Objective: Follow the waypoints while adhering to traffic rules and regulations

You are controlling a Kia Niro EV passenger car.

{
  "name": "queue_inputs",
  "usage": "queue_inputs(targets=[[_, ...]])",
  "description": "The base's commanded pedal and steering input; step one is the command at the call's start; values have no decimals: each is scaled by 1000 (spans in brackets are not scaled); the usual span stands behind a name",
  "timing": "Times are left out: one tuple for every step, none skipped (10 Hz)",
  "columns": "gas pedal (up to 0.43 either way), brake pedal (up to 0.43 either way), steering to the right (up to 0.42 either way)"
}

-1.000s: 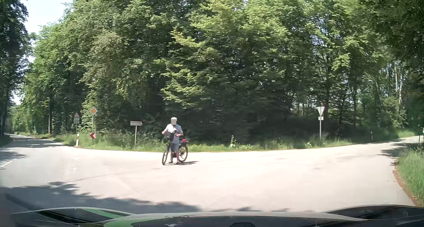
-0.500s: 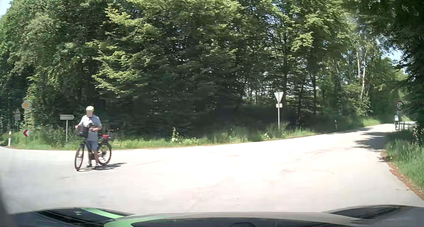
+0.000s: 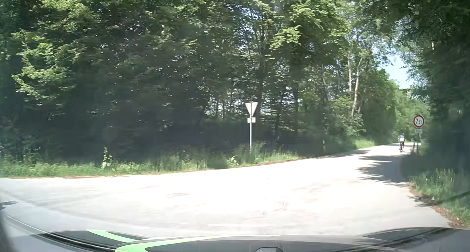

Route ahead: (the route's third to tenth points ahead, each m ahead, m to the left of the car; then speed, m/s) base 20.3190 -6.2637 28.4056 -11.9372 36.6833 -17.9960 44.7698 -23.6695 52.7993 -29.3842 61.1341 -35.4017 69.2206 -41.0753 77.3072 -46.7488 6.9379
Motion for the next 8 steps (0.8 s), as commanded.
queue_inputs(targets=[[220,0,245],[220,0,234],[209,0,220],[197,0,204],[197,0,188],[248,0,168],[280,0,159],[280,0,158]])
